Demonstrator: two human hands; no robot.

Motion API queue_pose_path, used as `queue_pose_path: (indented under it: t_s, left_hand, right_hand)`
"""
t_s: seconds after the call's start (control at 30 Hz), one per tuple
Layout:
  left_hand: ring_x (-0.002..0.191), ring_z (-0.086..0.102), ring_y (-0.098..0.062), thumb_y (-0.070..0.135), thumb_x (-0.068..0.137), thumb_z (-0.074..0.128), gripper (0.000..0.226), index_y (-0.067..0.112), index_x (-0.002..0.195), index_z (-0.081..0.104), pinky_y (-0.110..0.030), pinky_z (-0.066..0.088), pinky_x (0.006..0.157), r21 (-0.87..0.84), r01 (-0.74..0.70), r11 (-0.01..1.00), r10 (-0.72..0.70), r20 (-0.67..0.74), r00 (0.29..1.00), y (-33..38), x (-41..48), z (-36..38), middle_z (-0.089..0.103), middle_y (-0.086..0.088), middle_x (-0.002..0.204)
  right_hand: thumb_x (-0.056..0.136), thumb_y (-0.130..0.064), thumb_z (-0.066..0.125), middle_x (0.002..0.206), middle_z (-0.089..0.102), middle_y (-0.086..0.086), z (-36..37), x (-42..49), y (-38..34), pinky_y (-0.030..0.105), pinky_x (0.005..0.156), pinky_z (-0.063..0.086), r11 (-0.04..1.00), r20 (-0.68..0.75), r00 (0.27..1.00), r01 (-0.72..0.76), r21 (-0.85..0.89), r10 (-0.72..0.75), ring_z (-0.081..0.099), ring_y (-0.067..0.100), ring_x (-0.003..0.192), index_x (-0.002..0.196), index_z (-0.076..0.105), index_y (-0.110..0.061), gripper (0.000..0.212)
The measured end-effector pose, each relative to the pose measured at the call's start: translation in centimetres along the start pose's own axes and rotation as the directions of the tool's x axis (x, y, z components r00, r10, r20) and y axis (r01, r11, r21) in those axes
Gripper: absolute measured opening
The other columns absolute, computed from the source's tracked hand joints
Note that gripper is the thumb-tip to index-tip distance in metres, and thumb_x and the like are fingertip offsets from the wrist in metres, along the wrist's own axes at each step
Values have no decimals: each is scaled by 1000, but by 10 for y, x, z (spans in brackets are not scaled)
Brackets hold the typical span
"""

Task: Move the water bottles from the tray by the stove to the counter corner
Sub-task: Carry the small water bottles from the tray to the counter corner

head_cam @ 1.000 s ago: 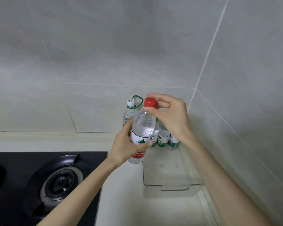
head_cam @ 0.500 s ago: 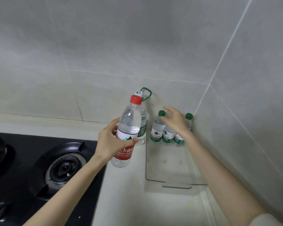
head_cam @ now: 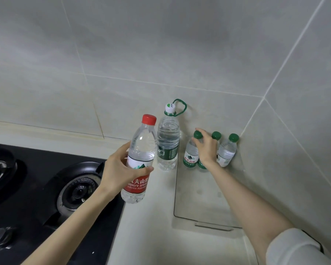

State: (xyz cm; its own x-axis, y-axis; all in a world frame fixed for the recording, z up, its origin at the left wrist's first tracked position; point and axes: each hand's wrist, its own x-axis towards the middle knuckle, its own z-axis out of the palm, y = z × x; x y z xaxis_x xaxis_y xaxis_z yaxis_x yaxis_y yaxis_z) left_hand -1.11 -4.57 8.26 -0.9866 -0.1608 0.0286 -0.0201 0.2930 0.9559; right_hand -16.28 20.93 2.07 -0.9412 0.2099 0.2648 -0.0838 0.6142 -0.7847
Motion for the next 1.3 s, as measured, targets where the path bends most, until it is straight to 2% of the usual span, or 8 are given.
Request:
queue_pose_path:
  t_s: [0.1,0.2,0.37,0.53,0.67,0.8,1.2,1.3]
  left_hand:
    - [88,71,-12,44,39,87,87,35,121,60,-40,58,83,-14,22,1000,-22,-11,1000,1,-2,0,74,10,98]
    - [87,71,-12,43,39,87,83,33,118,62,-40,58,82,-23,26,999,-26,-27,999,5,-6,-2,74,10,96]
    - [83,71,-9,15,55,92,63,35,108,64,-36,58,79,-40,19,999,-21,-61,998,18,-15,-6,74,9,93]
    - [84,69,-4,10,60,88,62,44,101,56,-22,51,70,-78,-27,997,19,-93,995,43,-30,-17,71,11,95]
    - [81,68,-1,10,62,87,60,42,101,57,-20,50,67,-100,-49,994,37,-115,993,57,-43,-30,71,11,93]
    - [87,68,-7,11,61,88,66,39,111,56,-21,51,69,-90,-82,993,66,-175,982,67,-60,-50,72,8,97]
    - [81,71,-4,12,61,88,55,35,103,62,-14,52,63,-26,-99,995,76,-461,884,70,-154,-137,75,12,88]
    - [81,72,-7,11,61,88,58,32,108,63,-23,54,70,-13,-87,996,66,-552,831,66,-189,-165,75,10,89]
  right_hand:
    - [84,-13,72,108,70,9,-2,-8,-2,26,85,47,1000,-20,1000,17,9,-17,63,21,92,124,63,-13,40]
    - [84,-18,73,87,70,7,-13,-14,-12,28,73,47,999,-53,998,33,-29,-35,58,21,72,124,64,-16,41]
    - [82,-14,73,99,73,5,-46,-23,-49,42,90,52,991,-92,990,114,75,-107,66,25,89,118,66,-19,37]
    - [81,-14,75,103,73,-4,-86,-35,-104,18,85,47,962,-126,966,241,129,-226,64,10,91,117,68,-23,38]
    - [78,-16,78,102,69,-15,-107,-44,-143,27,96,51,913,-66,954,299,277,-293,67,9,100,115,68,-27,40]
    - [76,-8,78,97,70,-13,-114,-64,-189,20,92,51,851,14,925,342,398,-379,67,-2,90,113,69,-23,40]
    - [76,-7,79,102,72,-5,-68,-148,-292,18,87,53,690,274,713,391,609,-646,69,2,90,112,70,-19,39]
    - [75,-7,79,103,73,-5,-50,-180,-319,20,88,54,658,322,642,389,645,-695,69,3,92,112,70,-19,40]
